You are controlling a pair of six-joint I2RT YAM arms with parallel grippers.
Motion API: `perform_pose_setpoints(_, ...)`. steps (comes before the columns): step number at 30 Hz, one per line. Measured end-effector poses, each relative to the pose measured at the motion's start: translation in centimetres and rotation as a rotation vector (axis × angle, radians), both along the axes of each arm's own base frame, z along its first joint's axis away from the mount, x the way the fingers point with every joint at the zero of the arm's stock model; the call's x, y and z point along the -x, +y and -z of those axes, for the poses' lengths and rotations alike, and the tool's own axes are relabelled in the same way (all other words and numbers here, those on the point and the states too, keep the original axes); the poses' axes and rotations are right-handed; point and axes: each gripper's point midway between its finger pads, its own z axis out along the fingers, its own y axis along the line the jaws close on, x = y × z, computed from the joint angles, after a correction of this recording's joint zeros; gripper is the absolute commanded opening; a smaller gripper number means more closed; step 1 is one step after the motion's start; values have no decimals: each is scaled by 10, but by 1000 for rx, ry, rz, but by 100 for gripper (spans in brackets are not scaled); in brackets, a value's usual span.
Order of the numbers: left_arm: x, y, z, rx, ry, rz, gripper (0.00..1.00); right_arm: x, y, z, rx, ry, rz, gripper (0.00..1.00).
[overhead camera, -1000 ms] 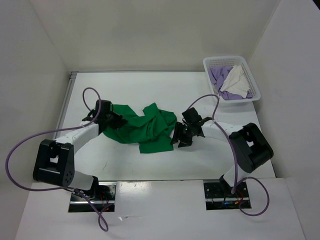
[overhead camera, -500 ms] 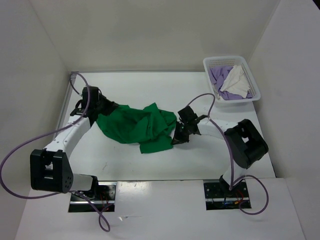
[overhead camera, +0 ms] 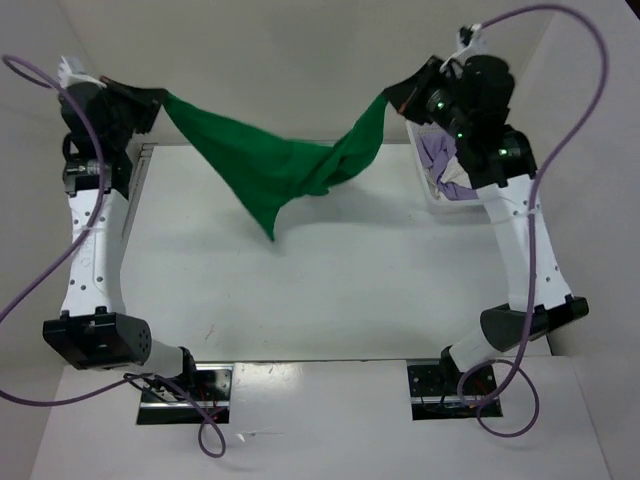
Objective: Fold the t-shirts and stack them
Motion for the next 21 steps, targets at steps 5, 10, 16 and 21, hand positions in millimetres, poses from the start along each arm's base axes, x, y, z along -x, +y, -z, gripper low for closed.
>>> perform_pose_setpoints(5, 25, 20, -102, -83, -206, -64, 0, 58, -20, -131, -70, -309, 10, 0)
perform_pose_setpoints(10, 50, 22, -139, -132, -302, -99, 0, 122, -38, -187, -112, -467, 5, 0)
perform_pose_setpoints(16, 22, 26, -72, -128, -151, -80, 0, 116, -34, -154, -85, -400, -19, 0)
perform_pose_setpoints(21, -36, 28, 25, -106, 71, -2, 0, 46, -11, -29, -11, -94, -68, 0)
